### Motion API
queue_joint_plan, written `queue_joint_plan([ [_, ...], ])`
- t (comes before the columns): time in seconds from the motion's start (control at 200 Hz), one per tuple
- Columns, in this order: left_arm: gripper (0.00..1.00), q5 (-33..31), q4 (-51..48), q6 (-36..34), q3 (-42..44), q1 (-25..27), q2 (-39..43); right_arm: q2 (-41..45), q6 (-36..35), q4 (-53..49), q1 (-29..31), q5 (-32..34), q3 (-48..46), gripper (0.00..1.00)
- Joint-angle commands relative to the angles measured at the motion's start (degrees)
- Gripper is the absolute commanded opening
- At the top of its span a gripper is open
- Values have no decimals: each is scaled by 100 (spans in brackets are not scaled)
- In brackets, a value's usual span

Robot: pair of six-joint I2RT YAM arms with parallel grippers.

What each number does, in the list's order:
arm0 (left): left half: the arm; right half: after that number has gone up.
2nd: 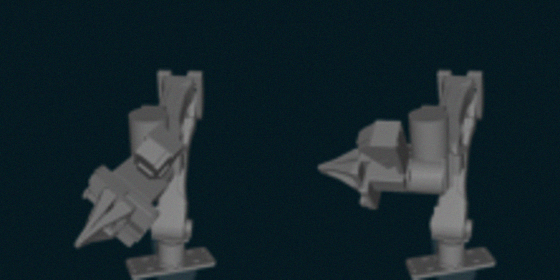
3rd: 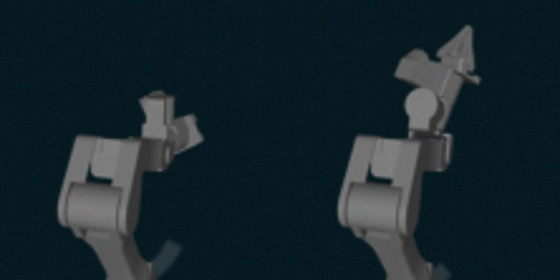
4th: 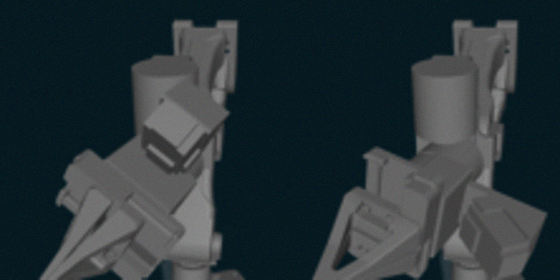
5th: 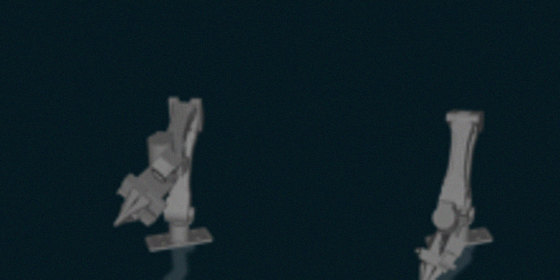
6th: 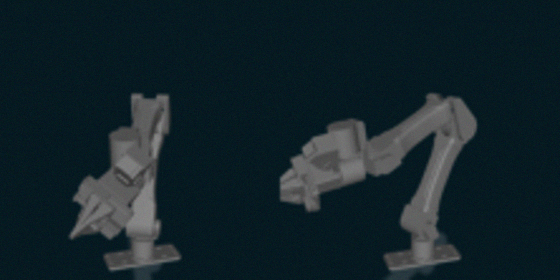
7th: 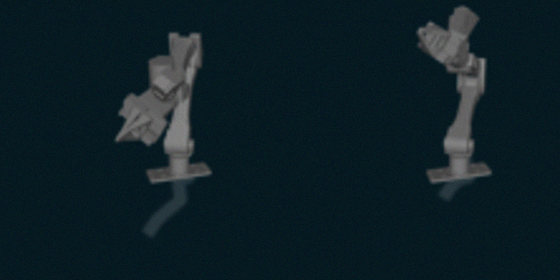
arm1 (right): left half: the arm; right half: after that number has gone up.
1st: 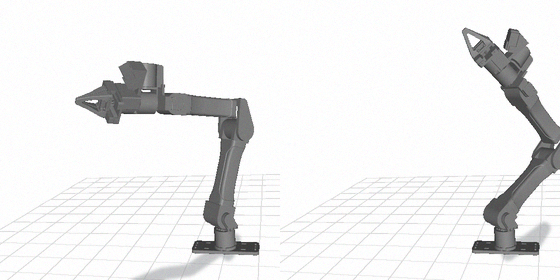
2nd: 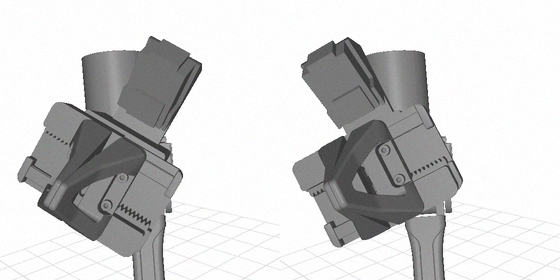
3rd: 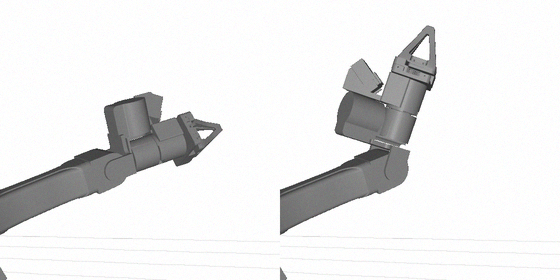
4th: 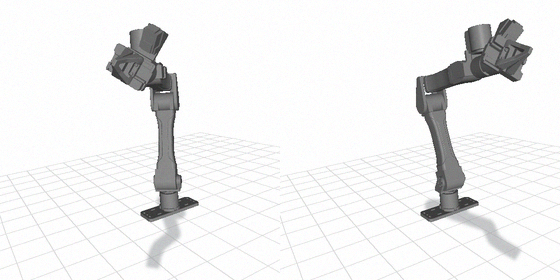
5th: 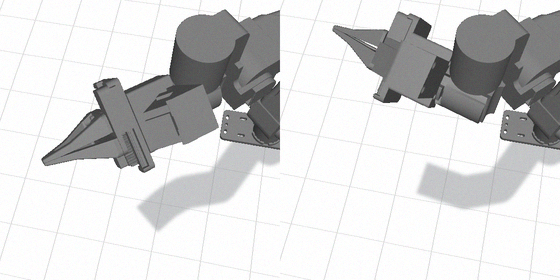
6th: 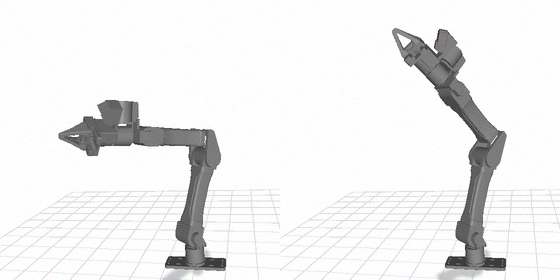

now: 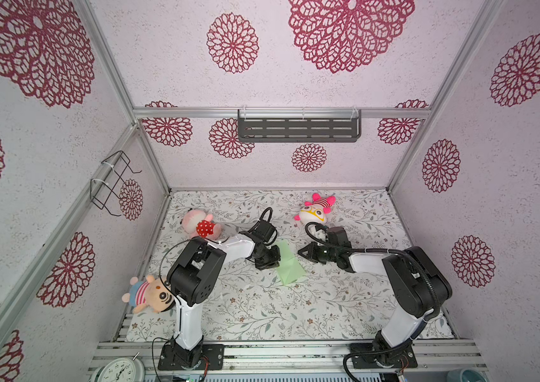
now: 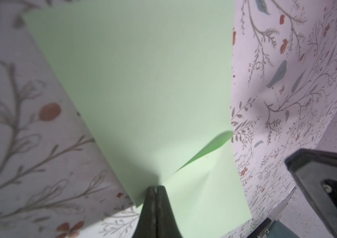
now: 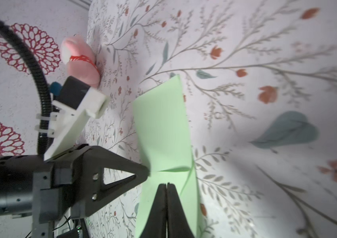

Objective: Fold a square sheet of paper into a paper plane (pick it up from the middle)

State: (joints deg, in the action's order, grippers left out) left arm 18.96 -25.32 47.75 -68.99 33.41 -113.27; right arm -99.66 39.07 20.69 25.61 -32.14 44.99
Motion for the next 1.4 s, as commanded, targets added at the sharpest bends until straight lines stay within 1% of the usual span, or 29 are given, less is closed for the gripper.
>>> queue_joint_plan([
  [0.0, 0, -554, -641, -77, 208, 31, -389, -126, -193, -154, 252, -262, 175, 7],
  [0.115, 0, -538, -624, -36, 219, 30, -395, -385, -21, 19, 271, -369, 214, 7],
  [0.25, 0, -524, -630, -37, 202, 30, -373, -627, 18, -52, 282, -383, 251, 7],
  [0.55, 0, -502, -692, -94, -1, 34, -274, -914, 107, -433, 273, 56, 79, 6],
  [0.69, 0, -469, -751, -138, -218, 51, 20, -1001, 287, -478, 272, 159, -66, 6],
  [0.71, 0, -439, -727, -119, -228, 43, 266, -1011, 306, -491, 273, 168, -71, 6],
  [0.765, 0, -340, -603, -46, -197, 56, 498, -1040, 404, -505, 275, 152, -90, 6],
  [0.84, 6, -311, -479, 50, -100, 68, 810, -1088, 461, -636, 281, 143, -57, 6],
  [0.911, 13, -553, -450, 30, 25, 167, 1098, -1092, 477, -770, 281, 167, -27, 6],
  [0.996, 17, -1008, -348, -56, 236, 357, 1361, -1074, 475, -899, 286, 193, 14, 6],
  [1.146, 17, -1790, -62, -468, 474, 825, 1640, -1060, 511, -1102, 278, 226, 89, 5],
  [1.261, 17, -1954, 162, -784, 507, 1088, 1601, -1099, 622, -1067, 282, 186, 81, 5],
  [1.396, 18, -2062, 295, -1087, 438, 1364, 1337, -1146, 812, -900, 281, 91, 30, 5],
])
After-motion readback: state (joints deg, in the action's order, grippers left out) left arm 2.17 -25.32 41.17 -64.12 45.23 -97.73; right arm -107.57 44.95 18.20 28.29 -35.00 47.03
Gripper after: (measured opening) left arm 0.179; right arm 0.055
